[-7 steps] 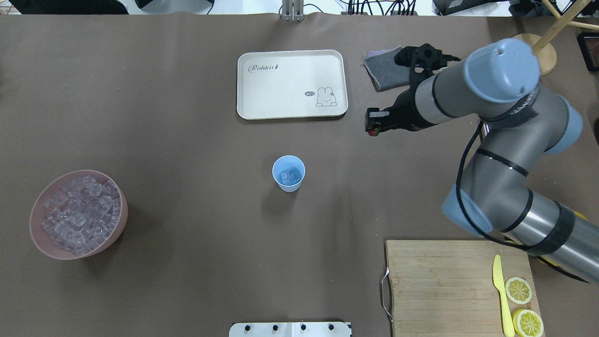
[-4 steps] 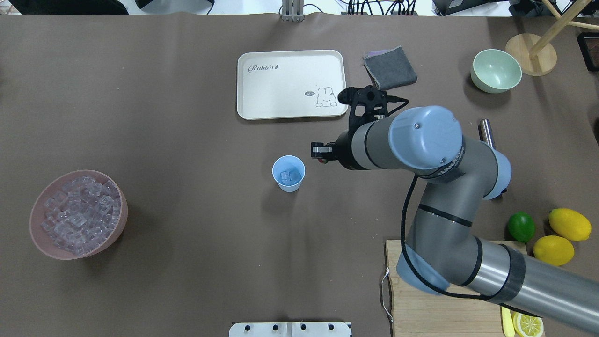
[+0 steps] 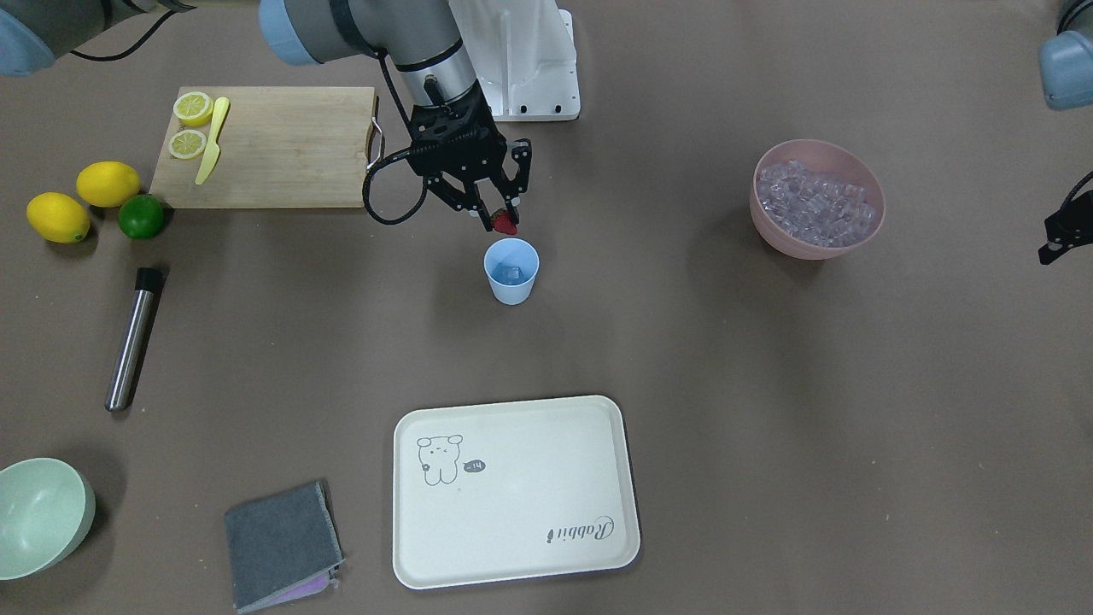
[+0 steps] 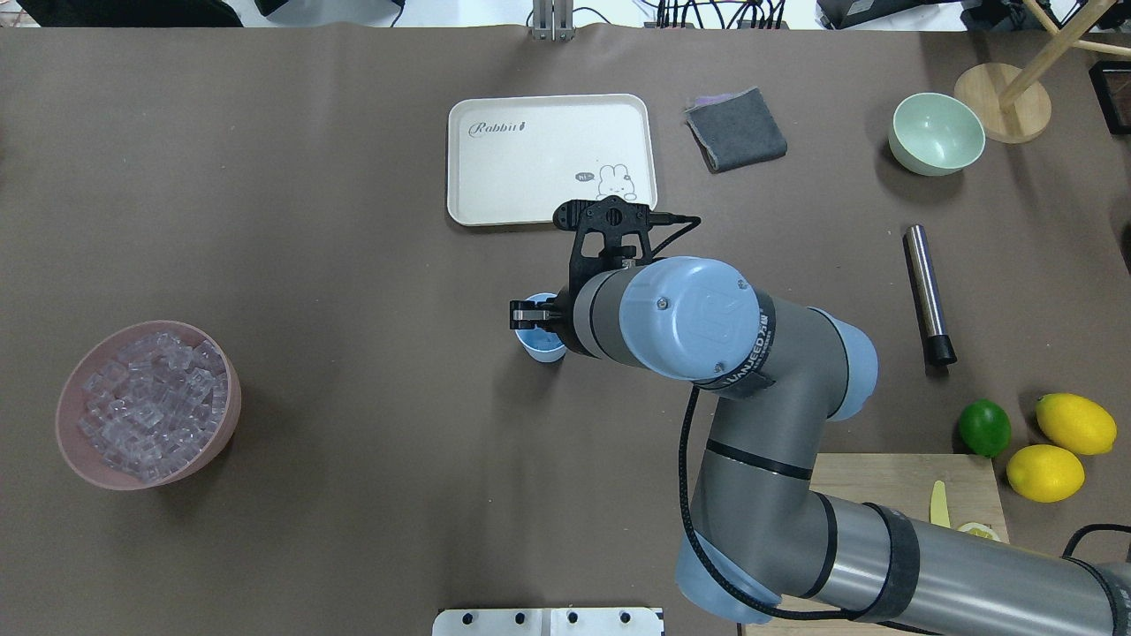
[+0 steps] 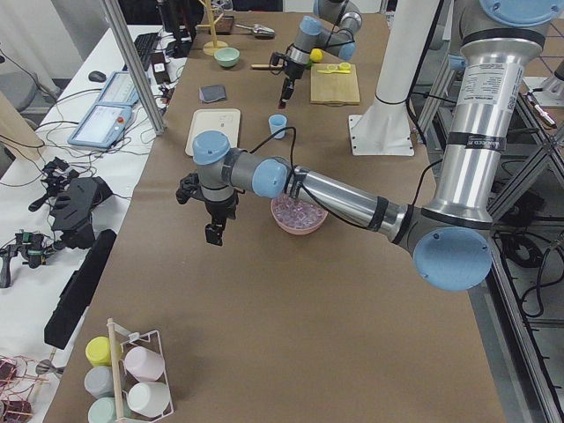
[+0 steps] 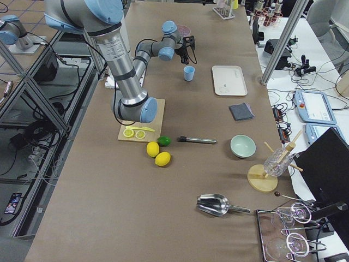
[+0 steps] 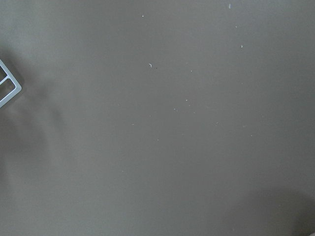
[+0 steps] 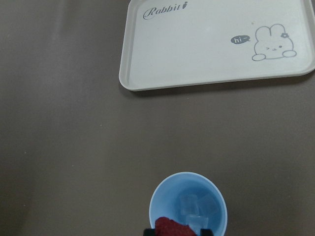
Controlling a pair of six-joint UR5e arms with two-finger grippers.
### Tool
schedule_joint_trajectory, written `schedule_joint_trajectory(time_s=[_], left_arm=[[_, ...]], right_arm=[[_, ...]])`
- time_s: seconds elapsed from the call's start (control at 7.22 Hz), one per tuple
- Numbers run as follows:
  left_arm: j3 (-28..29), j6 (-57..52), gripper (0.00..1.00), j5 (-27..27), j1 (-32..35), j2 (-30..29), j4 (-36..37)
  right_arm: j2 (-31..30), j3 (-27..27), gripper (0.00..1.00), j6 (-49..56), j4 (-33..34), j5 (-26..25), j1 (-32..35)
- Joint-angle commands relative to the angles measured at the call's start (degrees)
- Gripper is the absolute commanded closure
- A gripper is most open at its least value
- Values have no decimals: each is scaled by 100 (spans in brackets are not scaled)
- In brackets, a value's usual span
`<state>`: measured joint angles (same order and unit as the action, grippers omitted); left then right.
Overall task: Mash ice and strawberries in cup
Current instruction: 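Carry the strawberry with the right gripper over the light-blue cup, then lower the strawberry into the cup and open the right gripper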
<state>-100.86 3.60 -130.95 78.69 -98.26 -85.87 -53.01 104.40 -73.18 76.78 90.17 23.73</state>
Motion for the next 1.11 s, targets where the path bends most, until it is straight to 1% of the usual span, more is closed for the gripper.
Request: schedule_joint_trajectory(time_s=[0.0, 0.42, 0.55, 0.83, 0.97], left_arm=[[14, 0, 2, -1, 14, 96, -26], [14, 0, 2, 34, 14, 132, -26], [40, 0, 2, 52, 14, 132, -35], [40, -9, 2, 52, -3, 132, -35], [40, -9, 2, 52, -3, 132, -44]], right_arm=[[247, -357, 100, 14, 39, -149, -53], [195, -411, 100, 85, 38, -211, -123], [178, -411, 93, 85, 47, -220, -123], [169, -464, 75, 41, 38, -334, -114], [177, -551, 70, 15, 12, -403, -114]])
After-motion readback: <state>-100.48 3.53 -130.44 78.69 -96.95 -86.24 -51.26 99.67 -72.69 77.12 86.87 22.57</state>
